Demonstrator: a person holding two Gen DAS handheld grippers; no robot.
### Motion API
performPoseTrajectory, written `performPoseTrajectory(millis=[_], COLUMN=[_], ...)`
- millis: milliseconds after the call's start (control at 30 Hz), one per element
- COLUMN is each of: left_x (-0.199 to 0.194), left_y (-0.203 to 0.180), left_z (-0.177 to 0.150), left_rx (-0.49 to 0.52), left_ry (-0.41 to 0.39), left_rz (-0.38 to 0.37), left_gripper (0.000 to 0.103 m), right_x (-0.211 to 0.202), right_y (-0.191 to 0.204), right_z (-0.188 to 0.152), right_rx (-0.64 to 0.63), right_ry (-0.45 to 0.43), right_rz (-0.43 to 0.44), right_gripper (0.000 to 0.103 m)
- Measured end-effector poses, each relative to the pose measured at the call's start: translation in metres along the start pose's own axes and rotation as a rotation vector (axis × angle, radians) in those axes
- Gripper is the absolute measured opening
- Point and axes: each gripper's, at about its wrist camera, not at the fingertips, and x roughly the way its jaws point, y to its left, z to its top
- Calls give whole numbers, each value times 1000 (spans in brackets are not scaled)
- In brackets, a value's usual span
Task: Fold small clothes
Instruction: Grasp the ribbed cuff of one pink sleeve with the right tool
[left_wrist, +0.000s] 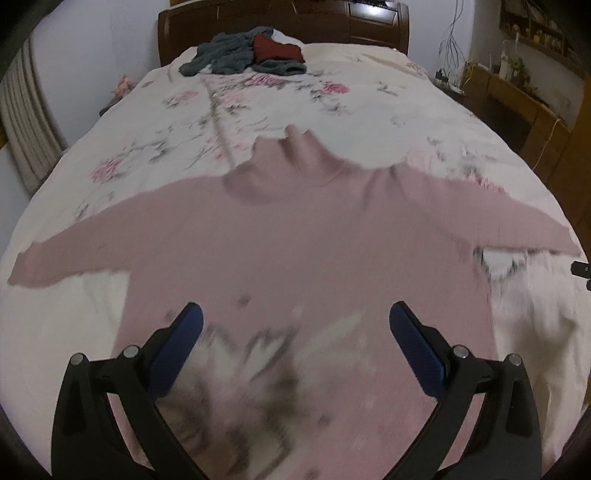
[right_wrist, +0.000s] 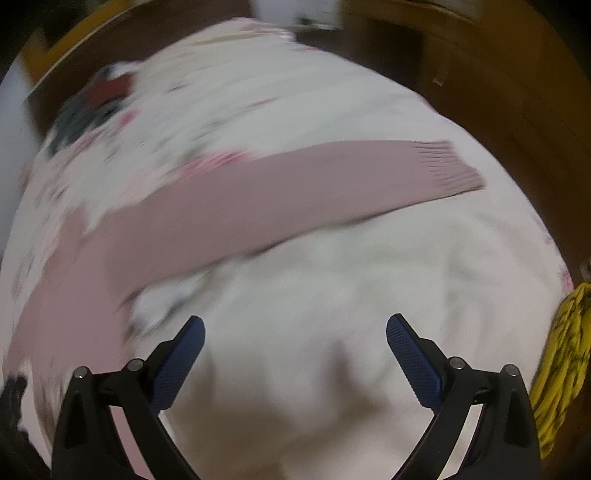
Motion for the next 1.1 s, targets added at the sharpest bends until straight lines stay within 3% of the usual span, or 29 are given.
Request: performPoseTrajectory(millis=[200,267,433,500,567,600,700,733,767,967,1100], left_x=[31,37,47,48,48,47,46,46,46,48,46], left_y=[-33,-39,-46,-46,-44,-42,-37,-35,-33,-18,-4], left_z=[33,36,38,38,36,35,32,31,29,20,14], left_rx=[-7,-4,21,32,44,51,61,61,61,55,34], left_ry=[-5,-1,2,-1,-5,-9,-15,-15,-14,6,10], left_rz=[-7,-10,-2,6,14,19,39,41,43,49,56], left_gripper=[100,100,100,100,100,100,100,100,100,100,100], right_x=[56,70,97,100,100,99,99,99,98,81,59], right_y=[-86,-100,-118,-121,-125,-131,-137,-141,-143,-129,-90], right_z=[63,72,81,83,84,83,84,84,82,92,94], right_rx=[227,264,343,357,390,405,444,451,458,386,267], right_ry=[94,119,141,115,84,76,45,30,14,-62,-100], right_rz=[0,-10,21,21,33,41,78,103,125,169,240], right_gripper=[95,91,90,82,62,57,27,12,7,4,4])
